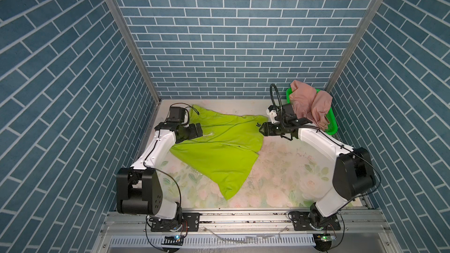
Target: Fold and stack the shorts
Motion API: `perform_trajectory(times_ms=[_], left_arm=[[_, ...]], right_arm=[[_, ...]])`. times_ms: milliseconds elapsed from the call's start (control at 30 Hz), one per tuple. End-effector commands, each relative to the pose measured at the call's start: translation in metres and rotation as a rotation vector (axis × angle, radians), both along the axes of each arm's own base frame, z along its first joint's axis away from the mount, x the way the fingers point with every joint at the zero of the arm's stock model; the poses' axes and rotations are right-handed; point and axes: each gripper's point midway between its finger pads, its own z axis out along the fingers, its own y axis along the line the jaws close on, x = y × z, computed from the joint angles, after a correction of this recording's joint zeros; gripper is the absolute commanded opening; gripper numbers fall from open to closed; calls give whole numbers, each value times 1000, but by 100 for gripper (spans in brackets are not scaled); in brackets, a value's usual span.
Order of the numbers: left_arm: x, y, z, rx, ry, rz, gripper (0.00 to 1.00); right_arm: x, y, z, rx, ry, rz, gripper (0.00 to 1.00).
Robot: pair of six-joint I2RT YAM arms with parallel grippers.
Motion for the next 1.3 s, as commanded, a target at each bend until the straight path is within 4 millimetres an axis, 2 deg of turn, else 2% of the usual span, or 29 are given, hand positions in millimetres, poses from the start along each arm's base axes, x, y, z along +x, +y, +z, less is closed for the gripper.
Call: perform_trajectory(times_ms=[0,100,200,300,467,667,733,800,933,967,1200,1267], left_arm=[[-9,0,2,-7,15,-12,100],[-12,-1,0,-7,23,-13,100],[-16,-1,-4,-9,35,-12,100],[-20,1,-7,-1,41,-7,100],[-23,2,-9,1,45,-1,100],[-27,6,-8,23,49,3,100],[-29,7,-8,30,51,5,100],[-30,8,-8,32,50,9,100],[-32,13,-12,56,56,25,100],[-32,14,-13,61,61,28,100],[-38,22,-20,89,88,67,100],[-43,28,-21,98,93,91,100]], right_arm=[[-61,20,-42,-67,72,102,65],[-83,17,-64,-123,105,90,65],[-87,9,-78,-187,105,57,65],[-80,2,-91,-245,88,31,66],[-66,17,-107,-248,72,71,66],[-47,16,-122,-328,56,63,65],[-43,15,-123,-327,50,55,60],[-40,16,-123,-321,47,50,48],[-37,8,-121,-349,60,54,6],[-36,1,-119,-369,67,56,0],[-28,-55,-117,-436,172,45,0],[-24,-69,-111,-455,177,32,1]])
